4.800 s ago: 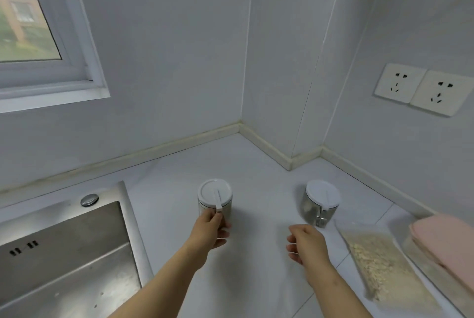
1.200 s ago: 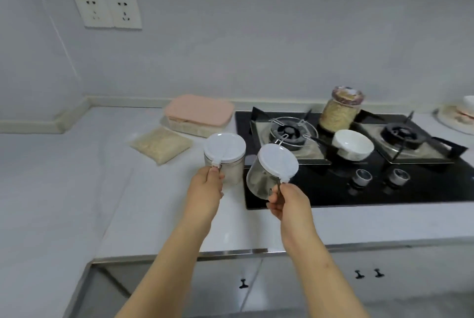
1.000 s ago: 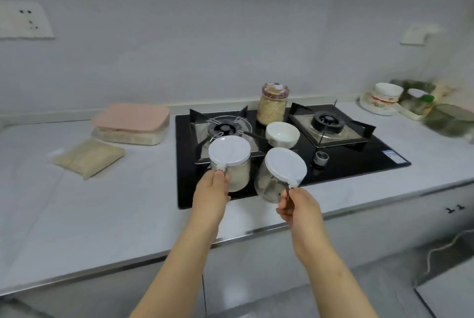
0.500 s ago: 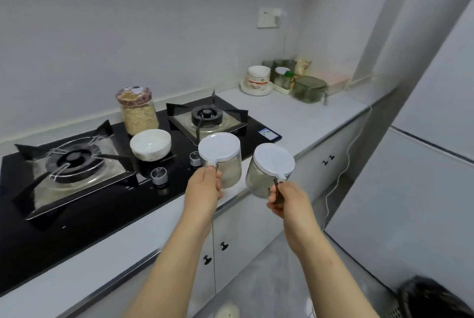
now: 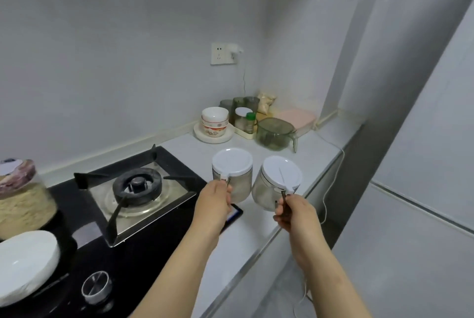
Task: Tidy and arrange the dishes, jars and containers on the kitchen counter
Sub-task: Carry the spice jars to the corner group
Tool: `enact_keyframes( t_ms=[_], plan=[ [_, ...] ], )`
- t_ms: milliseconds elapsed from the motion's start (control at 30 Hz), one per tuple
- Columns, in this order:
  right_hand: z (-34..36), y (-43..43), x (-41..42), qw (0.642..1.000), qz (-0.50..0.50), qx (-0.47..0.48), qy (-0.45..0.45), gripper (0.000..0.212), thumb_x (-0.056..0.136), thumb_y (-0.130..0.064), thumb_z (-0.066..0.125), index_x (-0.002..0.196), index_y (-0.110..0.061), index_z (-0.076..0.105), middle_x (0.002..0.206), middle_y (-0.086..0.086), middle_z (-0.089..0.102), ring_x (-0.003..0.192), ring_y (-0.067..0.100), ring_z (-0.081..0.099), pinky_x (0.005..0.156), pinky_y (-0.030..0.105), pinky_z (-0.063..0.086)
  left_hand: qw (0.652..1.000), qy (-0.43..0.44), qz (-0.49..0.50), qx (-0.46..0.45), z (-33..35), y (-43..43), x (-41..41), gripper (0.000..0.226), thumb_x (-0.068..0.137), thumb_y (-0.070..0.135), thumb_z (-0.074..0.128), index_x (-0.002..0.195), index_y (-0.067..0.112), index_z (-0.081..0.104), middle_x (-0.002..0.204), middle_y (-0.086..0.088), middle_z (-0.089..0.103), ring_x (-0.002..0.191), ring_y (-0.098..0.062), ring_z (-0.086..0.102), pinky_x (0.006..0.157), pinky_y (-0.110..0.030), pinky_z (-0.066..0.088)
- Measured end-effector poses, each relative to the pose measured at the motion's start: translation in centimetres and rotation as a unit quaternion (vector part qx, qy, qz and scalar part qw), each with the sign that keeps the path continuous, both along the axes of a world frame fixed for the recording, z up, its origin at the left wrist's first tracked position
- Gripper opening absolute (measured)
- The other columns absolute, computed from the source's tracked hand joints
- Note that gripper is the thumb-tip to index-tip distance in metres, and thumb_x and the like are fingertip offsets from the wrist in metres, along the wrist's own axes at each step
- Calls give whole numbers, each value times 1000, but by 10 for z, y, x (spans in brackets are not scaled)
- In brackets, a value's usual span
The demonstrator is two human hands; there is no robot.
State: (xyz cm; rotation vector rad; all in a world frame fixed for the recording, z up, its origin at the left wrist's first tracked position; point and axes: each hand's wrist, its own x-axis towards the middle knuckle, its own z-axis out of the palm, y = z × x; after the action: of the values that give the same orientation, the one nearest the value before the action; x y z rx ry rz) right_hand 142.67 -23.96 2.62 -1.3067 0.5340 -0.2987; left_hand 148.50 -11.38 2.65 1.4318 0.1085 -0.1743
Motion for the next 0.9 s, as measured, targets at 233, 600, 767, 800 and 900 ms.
enact_keyframes(
  t_ms=[233, 600, 767, 800, 900],
  plan=[
    [0, -70, 78, 1000, -10, 6, 2, 30, 93, -5, 35, 68, -9, 51, 52, 0, 49, 56, 15, 43, 62, 24, 40, 999, -3, 11, 40, 5, -62, 83, 31, 100, 15, 34, 73, 11, 50, 61, -2, 40, 53, -13, 35, 56, -23, 35],
    [10, -211, 235, 997, 81, 3, 13, 32, 95, -8, 34, 65, -11, 46, 60, 4, 46, 56, 15, 42, 56, 24, 34, 994, -27, 94, 58, 14, -199, 204, 34, 101, 16, 31, 72, 14, 48, 62, -1, 39, 53, -14, 34, 66, -28, 41],
    [16, -248, 292, 993, 116, 17, 18, 30, 94, -7, 36, 65, -12, 46, 58, 3, 47, 55, 16, 42, 51, 20, 34, 989, -32, 131, 54, 25, -234, 241, 32, 101, 16, 31, 73, 14, 47, 63, 0, 38, 54, -13, 33, 67, -27, 41],
    [16, -251, 300, 992, 125, 17, 21, 30, 94, -7, 37, 65, -12, 45, 56, 3, 47, 54, 15, 42, 48, 18, 35, 988, -32, 137, 57, 26, -237, 247, 32, 101, 16, 30, 73, 14, 46, 63, 0, 38, 54, -13, 33, 67, -27, 41],
    [18, -256, 320, 989, 147, 21, 21, 30, 94, -7, 36, 65, -12, 45, 57, 3, 46, 53, 15, 41, 46, 16, 34, 987, -38, 143, 62, 29, -240, 265, 33, 101, 17, 30, 72, 15, 44, 62, 1, 38, 53, -12, 32, 66, -26, 39]
  ],
)
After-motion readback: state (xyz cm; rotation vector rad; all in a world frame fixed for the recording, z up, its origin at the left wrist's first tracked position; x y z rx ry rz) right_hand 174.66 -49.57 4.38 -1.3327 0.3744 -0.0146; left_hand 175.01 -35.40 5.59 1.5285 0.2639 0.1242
